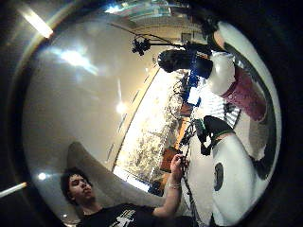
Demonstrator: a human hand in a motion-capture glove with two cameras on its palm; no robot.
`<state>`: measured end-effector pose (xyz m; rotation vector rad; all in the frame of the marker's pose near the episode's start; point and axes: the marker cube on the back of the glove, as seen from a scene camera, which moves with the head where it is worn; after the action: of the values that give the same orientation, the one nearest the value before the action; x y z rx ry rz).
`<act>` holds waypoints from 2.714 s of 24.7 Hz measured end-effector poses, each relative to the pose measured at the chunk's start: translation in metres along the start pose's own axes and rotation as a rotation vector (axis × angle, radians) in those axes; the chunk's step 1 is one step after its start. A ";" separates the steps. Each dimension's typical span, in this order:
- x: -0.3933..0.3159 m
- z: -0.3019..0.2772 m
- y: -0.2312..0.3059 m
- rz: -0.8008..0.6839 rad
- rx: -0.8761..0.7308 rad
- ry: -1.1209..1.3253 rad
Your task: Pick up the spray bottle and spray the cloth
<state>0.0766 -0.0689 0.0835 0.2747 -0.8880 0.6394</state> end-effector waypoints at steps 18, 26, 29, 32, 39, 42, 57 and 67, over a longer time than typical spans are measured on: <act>0.007 0.036 -0.051 0.030 -0.013 0.150; 0.008 0.043 -0.068 0.048 0.017 0.238; 0.009 0.045 -0.072 0.038 0.025 0.238; 0.004 0.049 -0.079 0.031 0.038 0.226; 0.008 0.052 -0.077 0.034 0.079 0.165; 0.007 0.053 -0.078 0.035 0.062 0.083; -0.024 0.035 -0.077 0.123 -0.158 -0.118; -0.037 0.016 -0.098 0.364 -0.341 0.030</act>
<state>0.1098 -0.1681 0.0677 -0.2081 -1.0108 0.8100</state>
